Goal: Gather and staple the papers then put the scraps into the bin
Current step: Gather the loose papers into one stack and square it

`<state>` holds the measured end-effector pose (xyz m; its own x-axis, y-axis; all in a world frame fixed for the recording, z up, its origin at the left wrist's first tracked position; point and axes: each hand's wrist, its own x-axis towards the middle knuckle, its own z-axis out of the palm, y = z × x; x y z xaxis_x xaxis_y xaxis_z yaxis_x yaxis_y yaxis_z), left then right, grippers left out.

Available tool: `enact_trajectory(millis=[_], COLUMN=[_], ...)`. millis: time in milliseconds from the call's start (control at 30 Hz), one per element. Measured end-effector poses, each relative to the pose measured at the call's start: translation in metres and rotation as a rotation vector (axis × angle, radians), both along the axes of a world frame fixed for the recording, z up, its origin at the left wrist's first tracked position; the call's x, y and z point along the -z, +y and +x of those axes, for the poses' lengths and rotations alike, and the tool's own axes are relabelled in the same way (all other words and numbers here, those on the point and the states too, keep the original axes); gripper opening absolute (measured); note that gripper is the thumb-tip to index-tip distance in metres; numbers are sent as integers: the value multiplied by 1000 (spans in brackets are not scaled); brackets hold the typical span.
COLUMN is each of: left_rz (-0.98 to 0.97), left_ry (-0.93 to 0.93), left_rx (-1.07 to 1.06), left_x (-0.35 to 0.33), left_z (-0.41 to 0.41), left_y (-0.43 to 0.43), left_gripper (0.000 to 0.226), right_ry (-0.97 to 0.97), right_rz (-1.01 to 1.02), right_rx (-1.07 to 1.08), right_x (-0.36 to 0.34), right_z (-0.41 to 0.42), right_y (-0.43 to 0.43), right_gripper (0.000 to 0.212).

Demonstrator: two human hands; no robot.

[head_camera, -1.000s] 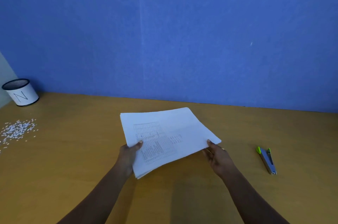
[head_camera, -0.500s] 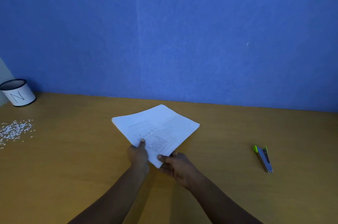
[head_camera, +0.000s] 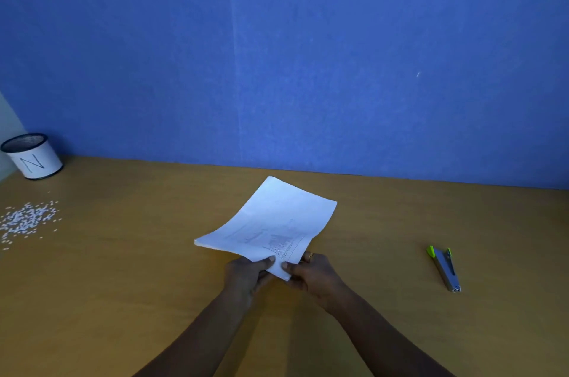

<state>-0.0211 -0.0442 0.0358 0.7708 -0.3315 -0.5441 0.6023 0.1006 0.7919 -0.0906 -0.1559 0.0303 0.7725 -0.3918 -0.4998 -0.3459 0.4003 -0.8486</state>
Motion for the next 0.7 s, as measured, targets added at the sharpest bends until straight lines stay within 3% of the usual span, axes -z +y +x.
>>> enact_trajectory(millis=[133,300,433,700], left_rz=[27,124,77,33], left_ry=[-36,-109,-107,-42], left_rx=[-86,-190,-268,-231], left_x=[6,13,10,5], left_z=[-4,-8,-13,-22], left_y=[-3,-10,-16,-23], left_gripper=[16,10,12,12], right_ry=[4,-7,-3,53], right_rz=[-124,-427,-603,-668], right_rx=[94,94,66,188], right_x=[7,7,5,9], right_z=[-1,-3,-5,-9], right_y=[6,17,23,23], right_gripper=[42,73,46,48])
